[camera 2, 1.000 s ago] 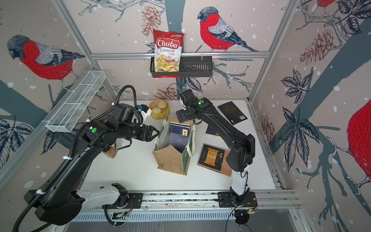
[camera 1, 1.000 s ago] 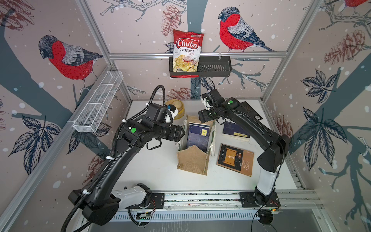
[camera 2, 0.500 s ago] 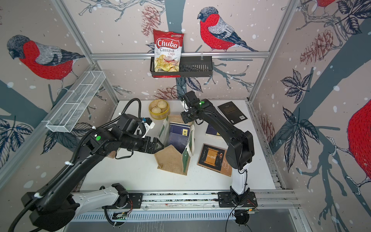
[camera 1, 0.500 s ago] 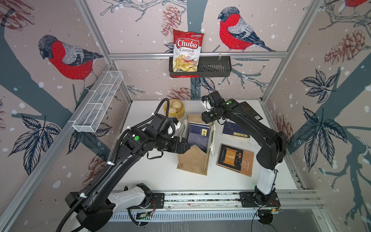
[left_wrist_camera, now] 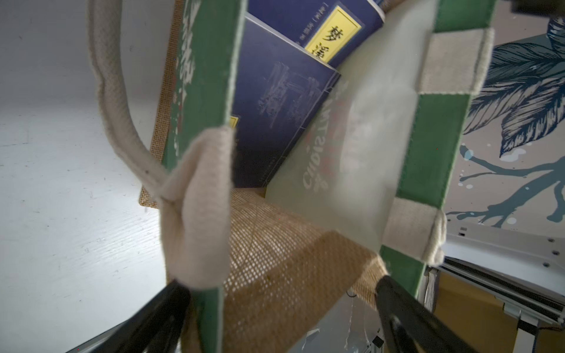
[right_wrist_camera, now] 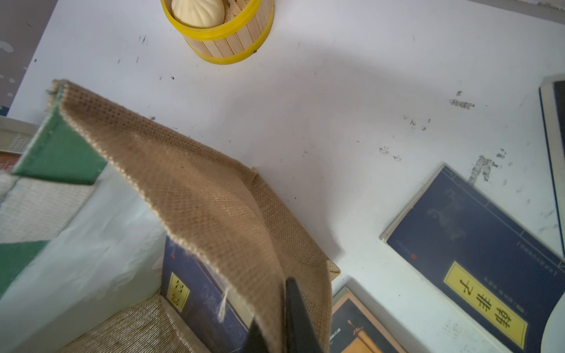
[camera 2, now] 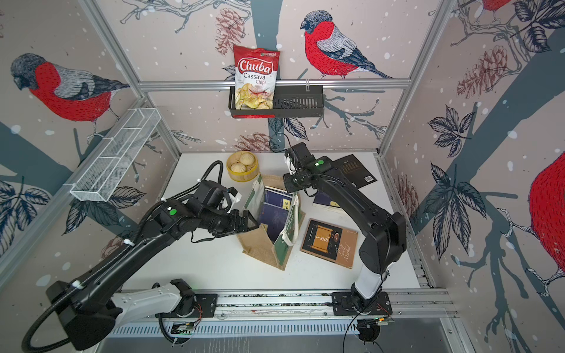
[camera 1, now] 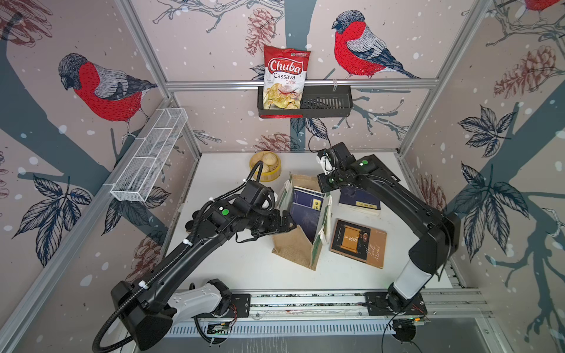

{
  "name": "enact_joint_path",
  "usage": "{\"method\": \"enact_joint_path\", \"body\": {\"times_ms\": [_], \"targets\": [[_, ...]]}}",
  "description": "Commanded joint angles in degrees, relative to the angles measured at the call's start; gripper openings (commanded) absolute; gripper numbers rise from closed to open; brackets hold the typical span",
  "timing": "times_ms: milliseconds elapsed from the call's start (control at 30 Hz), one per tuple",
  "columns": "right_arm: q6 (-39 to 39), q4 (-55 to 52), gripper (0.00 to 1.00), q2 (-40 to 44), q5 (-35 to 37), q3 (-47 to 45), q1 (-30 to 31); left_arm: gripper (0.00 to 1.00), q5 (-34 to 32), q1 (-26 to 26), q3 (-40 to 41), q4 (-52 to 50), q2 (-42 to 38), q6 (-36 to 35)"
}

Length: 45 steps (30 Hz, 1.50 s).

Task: Take out the books from the canvas bag
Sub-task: Adjust the canvas bag at the center of the board.

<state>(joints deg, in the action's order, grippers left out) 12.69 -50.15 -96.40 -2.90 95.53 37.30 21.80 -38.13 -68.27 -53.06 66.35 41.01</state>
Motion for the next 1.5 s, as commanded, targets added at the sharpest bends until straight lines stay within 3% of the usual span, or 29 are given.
{"method": "enact_joint_path", "body": {"times_ms": [0,100,267,467,733,867,1033,1100,1133,1200,1267,1333,1467], "targets": [[8.17,5.4,0.0,5.08,-0.37,-4.33,0.1,0.95,-3.61,-0.19,-2.19,0.88,2.34,-0.93],[13.67,10.61,0.0,10.16,-1.21,-10.78,-0.51,0.87,-5.88,-0.14,-5.15,0.17,5.4,-3.73],[19.53,18.17,0.0,16.15,-2.52,-19.06,-0.22,0.39,-8.98,-0.04,-10.95,0.44,10.93,-8.67],[23.72,22.73,0.0,20.4,-0.7,-24.5,0.21,0.0,-11.6,0.64,-17.57,-0.94,17.43,-16.21],[24.93,19.68,0.03,21.44,0.68,-25.12,5.39,0.0,-23.75,2.11,-28.82,-6.52,27.34,-31.16],[25.06,14.04,0.07,20.77,1.07,-24.92,7.71,0.0,-23.31,4.42,-31.9,-5.7,30.43,-34.2],[26.07,11.92,0.18,21.84,1.16,-26.73,9.1,0.0,-20.17,6.26,-33.78,-4.01,31.15,-31.91],[26.33,11.74,0.31,21.88,0.83,-27.23,9.11,0.29,-18.53,6.23,-33.85,-3.87,30.31,-31.35],[26.21,11.67,0.4,21.63,0.67,-27.17,9.07,0.39,-17.55,6.26,-33.89,-4.27,30.05,-31.28],[25.62,10.69,0.64,21.09,0.75,-26.28,9.11,0.64,-16.8,6.3,-33.71,-5.48,28.78,-29.56],[24.75,8.74,0.72,20.17,1.75,-24.4,8.97,0.83,-16.64,6.25,-33.29,-6.36,26.97,-27.86],[23.64,5.99,0.75,19.21,2.89,-22.06,8.77,0.9,-17.04,6.27,-32.95,-7.16,24.82,-26.9],[22.19,-0.37,0.77,16.97,5.71,-14.99,7.97,0.91,-17.11,6.29,-31.34,-8.32,20.03,-23.73]]}}
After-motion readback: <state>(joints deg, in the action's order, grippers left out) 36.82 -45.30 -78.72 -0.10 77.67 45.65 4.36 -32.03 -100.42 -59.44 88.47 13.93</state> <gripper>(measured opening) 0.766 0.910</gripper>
